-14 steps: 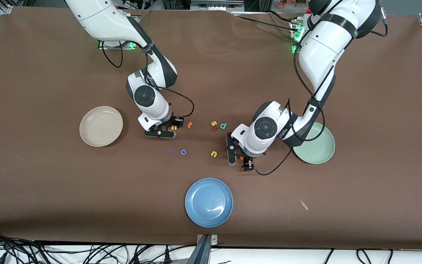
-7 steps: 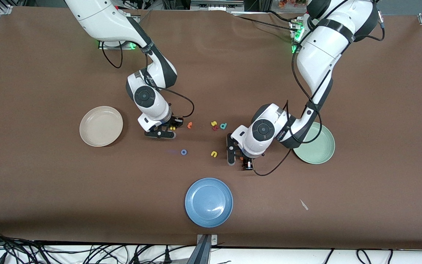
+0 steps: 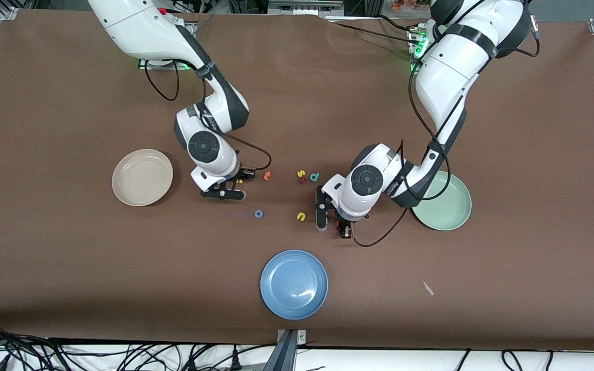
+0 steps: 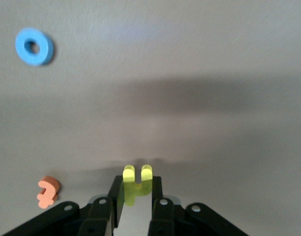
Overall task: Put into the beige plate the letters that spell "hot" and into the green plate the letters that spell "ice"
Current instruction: 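Grasp the yellow letter with the right gripper while the left gripper grasps the orange letter, then drop the yellow letter on the white plate while the left gripper drops its letter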
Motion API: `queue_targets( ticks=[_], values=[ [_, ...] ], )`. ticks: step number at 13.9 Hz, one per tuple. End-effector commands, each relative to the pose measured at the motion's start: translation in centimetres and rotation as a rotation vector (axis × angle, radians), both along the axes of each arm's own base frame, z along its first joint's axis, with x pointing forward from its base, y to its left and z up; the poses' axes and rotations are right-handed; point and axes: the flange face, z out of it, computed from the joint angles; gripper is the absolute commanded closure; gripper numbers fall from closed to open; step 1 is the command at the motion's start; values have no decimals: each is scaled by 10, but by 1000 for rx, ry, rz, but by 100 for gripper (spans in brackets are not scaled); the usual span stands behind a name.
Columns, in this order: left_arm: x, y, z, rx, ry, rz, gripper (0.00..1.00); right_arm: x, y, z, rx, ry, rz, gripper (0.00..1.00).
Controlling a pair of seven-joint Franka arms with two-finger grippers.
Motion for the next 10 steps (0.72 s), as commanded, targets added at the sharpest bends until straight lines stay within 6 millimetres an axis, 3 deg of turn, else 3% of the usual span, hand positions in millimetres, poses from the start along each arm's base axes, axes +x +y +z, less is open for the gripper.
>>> queue_targets(
  ticks=[1, 3, 4, 7, 10],
  values=[
    [10, 5, 19, 14, -26, 4, 100, 24, -48, 46, -47, 33, 91, 100],
    [11, 13, 41, 49, -2, 18, 100, 29, -93, 70, -60, 47, 151, 100],
    [15, 26, 51, 71, 18, 39, 100, 30, -116, 76, -70, 65, 158, 100],
    [19, 87, 85, 141, 171, 238, 100, 22, -182, 80, -67, 89, 186, 100],
    [-14, 107, 108, 251, 278, 400, 100, 0, -235, 70, -48, 56, 210, 100]
  ],
)
